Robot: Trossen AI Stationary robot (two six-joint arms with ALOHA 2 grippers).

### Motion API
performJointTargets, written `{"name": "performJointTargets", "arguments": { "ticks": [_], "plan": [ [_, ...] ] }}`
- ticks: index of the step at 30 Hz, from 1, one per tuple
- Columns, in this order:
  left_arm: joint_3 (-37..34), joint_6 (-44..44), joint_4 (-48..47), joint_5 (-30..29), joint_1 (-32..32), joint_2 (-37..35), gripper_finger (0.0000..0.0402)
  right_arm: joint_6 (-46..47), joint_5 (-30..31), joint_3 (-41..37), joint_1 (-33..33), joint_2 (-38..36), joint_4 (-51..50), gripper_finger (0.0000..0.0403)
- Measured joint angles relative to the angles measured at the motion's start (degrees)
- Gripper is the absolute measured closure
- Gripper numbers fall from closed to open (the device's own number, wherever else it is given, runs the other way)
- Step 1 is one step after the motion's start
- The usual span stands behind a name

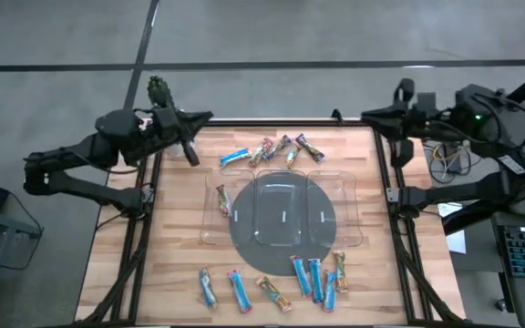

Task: Pick and place Granola Bars by type
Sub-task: Put the red granola bar into the left transparent bin

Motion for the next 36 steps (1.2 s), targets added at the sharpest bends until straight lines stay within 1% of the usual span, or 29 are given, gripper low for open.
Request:
{"name": "performJointTargets", "arguments": {
  "ticks": [2, 4, 8, 11, 15, 18, 21, 24, 27, 30, 33, 36],
  "plan": [
    [4.1, -2.1, -4.7, 1.4, 0.6, 1.7, 0.0402, 0.2, 1.6, -0.6, 0.0, -1.5, -1.6, 0.0384],
    [9.3, -2.6, -10.5, 2.4, 1.3, 3.4, 0.0402, 0.3, 1.8, -0.7, 0.0, -2.3, -3.8, 0.0392],
    [20.5, -2.6, -21.3, 4.7, 2.6, 8.1, 0.0402, 1.3, 2.0, -0.7, 0.0, -3.4, -5.5, 0.0394],
    [27.5, -2.2, -26.2, 9.2, 4.7, 11.7, 0.0402, 1.1, 2.1, -0.7, 0.0, -4.3, -6.9, 0.0395],
    [35.1, -3.0, -32.1, 16.3, 8.6, 15.2, 0.0402, 1.0, 2.7, -0.7, 0.0, -5.2, -7.1, 0.0395],
    [39.5, -3.1, -37.1, 18.5, 12.3, 18.2, 0.0402, 1.0, 3.5, -0.7, 0.0, -5.6, -8.0, 0.0395],
    [42.4, -3.2, -39.8, 20.9, 16.6, 21.6, 0.0402, 0.9, 3.5, -0.7, 0.0, -5.7, -8.0, 0.0395],
    [43.9, -4.6, -40.3, 23.3, 19.4, 24.7, 0.0402, 1.4, 3.5, -0.7, 0.0, -5.7, -8.0, 0.0395],
    [44.5, -5.0, -40.3, 24.2, 21.5, 27.4, 0.0401, 1.6, 3.5, -0.7, 0.0, -5.6, -8.0, 0.0395],
    [44.5, -4.3, -40.5, 24.3, 22.2, 30.5, 0.0400, 2.1, 3.5, -0.7, 0.0, -5.4, -8.0, 0.0394],
    [44.3, -3.6, -40.8, 26.3, 22.0, 33.2, 0.0382, 3.1, 3.5, -0.7, 0.0, -5.3, -8.0, 0.0394],
    [44.5, -3.7, -40.8, 28.2, 22.1, 35.2, 0.0348, 3.4, 3.5, -0.7, 0.0, -5.2, -8.5, 0.0394]
  ]
}}
